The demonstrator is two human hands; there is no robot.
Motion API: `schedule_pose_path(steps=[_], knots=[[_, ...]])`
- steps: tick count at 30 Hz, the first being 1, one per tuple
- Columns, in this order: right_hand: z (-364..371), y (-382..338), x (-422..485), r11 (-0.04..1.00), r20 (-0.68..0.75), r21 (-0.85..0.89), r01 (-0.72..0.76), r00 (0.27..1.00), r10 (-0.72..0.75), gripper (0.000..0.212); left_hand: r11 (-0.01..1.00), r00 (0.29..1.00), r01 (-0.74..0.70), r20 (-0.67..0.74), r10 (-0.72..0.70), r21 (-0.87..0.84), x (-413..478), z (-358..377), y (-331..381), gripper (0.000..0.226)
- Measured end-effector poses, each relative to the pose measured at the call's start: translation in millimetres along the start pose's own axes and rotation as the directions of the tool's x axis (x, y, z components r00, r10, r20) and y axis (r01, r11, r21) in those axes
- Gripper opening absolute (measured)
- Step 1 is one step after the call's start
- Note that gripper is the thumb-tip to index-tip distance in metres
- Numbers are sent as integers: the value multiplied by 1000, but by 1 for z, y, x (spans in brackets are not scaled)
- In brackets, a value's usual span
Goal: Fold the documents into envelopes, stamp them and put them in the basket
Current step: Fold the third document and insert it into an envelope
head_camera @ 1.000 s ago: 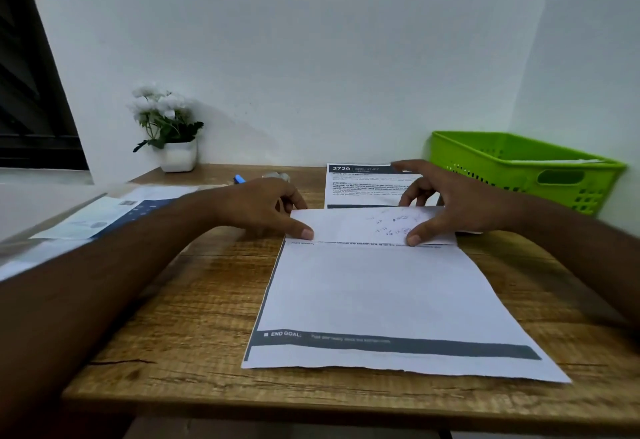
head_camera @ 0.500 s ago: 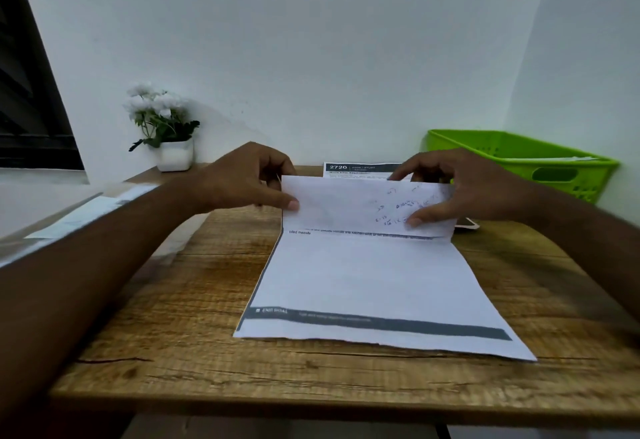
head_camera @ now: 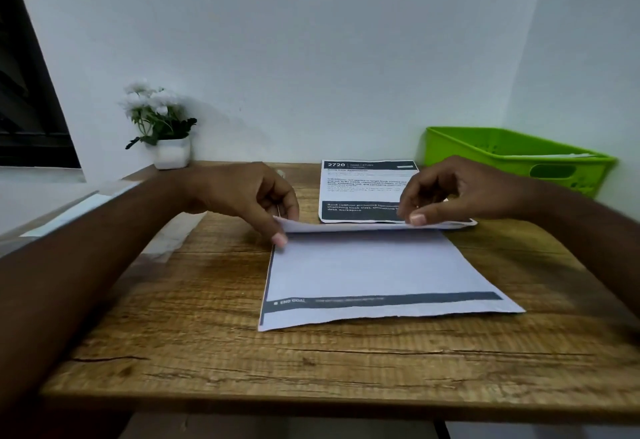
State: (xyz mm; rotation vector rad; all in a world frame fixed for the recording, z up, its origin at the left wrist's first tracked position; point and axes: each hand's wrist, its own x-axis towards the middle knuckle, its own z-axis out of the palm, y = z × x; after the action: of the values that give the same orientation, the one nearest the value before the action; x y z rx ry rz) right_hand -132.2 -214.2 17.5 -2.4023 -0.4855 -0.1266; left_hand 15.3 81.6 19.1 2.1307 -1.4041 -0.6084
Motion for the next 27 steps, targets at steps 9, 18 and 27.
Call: schedule_pose_path(steps=[9,18,27], knots=[[7,1,3,995,104,-59,-79,991,84,35,999,1000,23,-6,-23,29,4,3,1,60],[18,-4,9,988,126,-138,-73,988,91,39,964,992,32,-126,2,263,19,23,8,62],[20,1,11,973,99,-205,-108,986,131,58,938,977,158,-189,-102,309,20,27,16,65]])
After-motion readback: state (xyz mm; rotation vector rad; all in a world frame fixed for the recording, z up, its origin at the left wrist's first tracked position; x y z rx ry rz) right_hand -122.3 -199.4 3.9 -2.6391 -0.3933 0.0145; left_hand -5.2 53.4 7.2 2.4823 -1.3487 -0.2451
